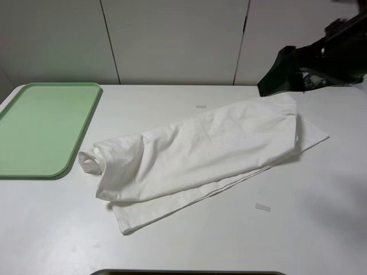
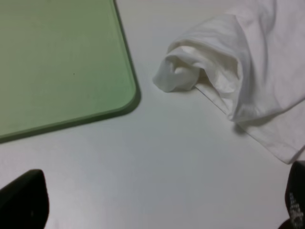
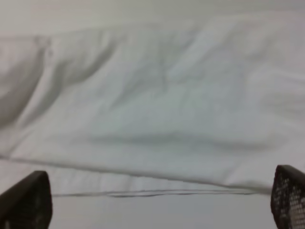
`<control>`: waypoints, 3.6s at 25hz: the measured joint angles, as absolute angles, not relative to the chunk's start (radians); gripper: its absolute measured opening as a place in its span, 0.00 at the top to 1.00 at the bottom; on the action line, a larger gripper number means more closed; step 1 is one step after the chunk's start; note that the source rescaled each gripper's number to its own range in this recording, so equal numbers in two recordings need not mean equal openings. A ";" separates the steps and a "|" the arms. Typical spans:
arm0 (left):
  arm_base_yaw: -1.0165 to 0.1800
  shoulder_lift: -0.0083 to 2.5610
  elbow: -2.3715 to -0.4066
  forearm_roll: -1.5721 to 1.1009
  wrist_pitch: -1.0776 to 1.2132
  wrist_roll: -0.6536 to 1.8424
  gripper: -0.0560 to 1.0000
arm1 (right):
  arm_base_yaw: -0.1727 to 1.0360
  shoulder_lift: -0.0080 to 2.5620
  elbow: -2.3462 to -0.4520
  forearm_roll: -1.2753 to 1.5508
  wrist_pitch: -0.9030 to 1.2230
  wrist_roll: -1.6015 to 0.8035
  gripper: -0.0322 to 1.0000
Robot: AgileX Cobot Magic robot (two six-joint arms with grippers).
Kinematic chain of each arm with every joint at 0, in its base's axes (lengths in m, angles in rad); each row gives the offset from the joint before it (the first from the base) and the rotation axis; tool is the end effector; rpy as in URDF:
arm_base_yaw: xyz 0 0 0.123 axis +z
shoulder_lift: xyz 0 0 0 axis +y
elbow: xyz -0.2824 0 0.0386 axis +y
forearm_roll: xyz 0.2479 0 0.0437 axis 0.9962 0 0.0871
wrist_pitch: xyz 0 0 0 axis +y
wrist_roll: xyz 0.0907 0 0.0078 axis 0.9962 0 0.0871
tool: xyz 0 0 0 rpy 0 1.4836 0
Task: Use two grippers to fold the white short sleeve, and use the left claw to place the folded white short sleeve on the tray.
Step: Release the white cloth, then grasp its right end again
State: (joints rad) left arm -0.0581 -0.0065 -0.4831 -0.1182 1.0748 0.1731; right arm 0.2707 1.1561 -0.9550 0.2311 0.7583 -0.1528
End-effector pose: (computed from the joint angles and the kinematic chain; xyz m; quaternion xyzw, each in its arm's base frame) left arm -0.0053 -0.0092 0.2718 0.1013 0.8521 -0.0296 0.5127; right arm 0.2195 0.0758 0.3222 -0.1458 0.9233 0.1230 0.3333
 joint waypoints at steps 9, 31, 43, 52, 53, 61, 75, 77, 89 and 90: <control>-0.058 -0.006 -0.483 -0.118 1.075 0.173 0.00 | 0.224 1.436 -1.011 0.439 0.779 -0.480 0.00; -0.058 -0.006 -0.483 -0.118 1.075 0.173 0.00 | -0.055 2.173 -1.606 0.323 0.853 -0.695 0.00; -0.058 -0.006 -0.483 -0.118 1.075 0.173 0.00 | -0.066 2.272 -1.606 0.332 0.871 -0.766 0.00; -0.058 -0.006 -0.483 -0.118 1.075 0.173 0.00 | -0.068 2.291 -1.614 0.343 0.895 -0.822 0.06; -0.058 -0.006 -0.483 -0.118 1.075 0.173 0.00 | -0.068 2.291 -1.614 0.338 0.896 -0.822 0.06; -0.058 -0.006 -0.483 -0.118 1.075 0.173 0.00 | -0.067 2.238 -1.614 0.278 0.859 -0.780 0.01; -0.058 -0.006 -0.483 -0.118 1.075 0.173 0.00 | -0.128 2.244 -1.598 0.281 0.842 -0.679 0.00; -0.058 -0.006 -0.483 -0.118 1.075 0.173 0.00 | -0.128 2.250 -1.598 0.287 0.846 -0.682 0.00; -0.058 -0.006 -0.483 -0.118 1.075 0.173 0.00 | -0.108 2.278 -1.579 0.378 0.879 -0.767 0.18; -0.058 -0.006 -0.483 -0.118 1.075 0.173 0.00 | -0.108 2.278 -1.579 0.378 0.879 -0.767 0.18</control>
